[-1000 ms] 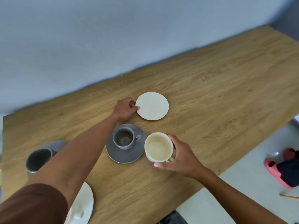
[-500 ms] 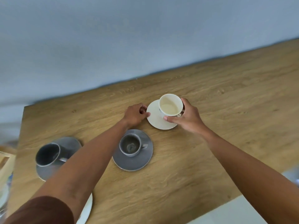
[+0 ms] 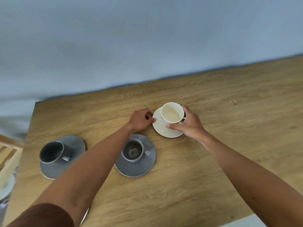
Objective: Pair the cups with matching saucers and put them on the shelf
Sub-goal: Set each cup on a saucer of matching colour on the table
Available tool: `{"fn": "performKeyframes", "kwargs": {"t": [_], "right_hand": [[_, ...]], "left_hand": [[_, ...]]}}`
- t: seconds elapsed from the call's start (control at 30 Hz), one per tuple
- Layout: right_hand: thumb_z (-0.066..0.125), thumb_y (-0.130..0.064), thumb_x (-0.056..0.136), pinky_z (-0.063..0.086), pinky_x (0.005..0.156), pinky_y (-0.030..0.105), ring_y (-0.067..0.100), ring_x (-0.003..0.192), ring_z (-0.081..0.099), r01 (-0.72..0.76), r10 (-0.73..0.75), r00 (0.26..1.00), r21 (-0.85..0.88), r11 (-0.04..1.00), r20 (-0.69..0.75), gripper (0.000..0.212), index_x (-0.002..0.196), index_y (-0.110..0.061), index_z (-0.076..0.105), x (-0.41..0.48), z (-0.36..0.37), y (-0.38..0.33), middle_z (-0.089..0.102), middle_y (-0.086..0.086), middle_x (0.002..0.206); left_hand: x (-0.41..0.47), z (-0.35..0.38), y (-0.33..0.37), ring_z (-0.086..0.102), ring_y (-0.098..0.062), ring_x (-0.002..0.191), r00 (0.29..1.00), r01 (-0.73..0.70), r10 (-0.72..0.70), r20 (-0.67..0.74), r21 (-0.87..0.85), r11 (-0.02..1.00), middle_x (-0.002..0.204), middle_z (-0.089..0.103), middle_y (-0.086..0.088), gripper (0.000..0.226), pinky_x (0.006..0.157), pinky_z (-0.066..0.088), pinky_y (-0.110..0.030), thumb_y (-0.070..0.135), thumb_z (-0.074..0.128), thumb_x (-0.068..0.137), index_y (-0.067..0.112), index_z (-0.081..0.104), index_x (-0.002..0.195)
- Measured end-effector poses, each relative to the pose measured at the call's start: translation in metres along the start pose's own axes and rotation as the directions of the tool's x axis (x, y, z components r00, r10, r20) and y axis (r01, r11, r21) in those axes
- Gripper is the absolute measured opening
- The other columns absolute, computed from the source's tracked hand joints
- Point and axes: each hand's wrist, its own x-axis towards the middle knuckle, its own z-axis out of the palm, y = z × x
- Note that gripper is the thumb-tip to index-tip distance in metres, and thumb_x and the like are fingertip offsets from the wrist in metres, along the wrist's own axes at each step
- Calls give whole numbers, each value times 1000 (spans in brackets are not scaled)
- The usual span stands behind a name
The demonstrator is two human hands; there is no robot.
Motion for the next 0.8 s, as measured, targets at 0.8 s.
{"fn": "performKeyframes", "kwargs": {"t": [0.8], "right_hand": [[72, -27, 87, 49, 77, 26, 14, 78, 61, -6, 43, 988, -242, 970, 149, 46, 131, -18, 59, 20, -44, 41, 66, -1, 85]], "left_hand": [[-22, -6, 33, 60, -19, 98, 976, 152, -166, 144, 100, 983, 86, 59, 8, 63, 90, 47, -31, 33, 81, 75, 22, 53, 129]]}}
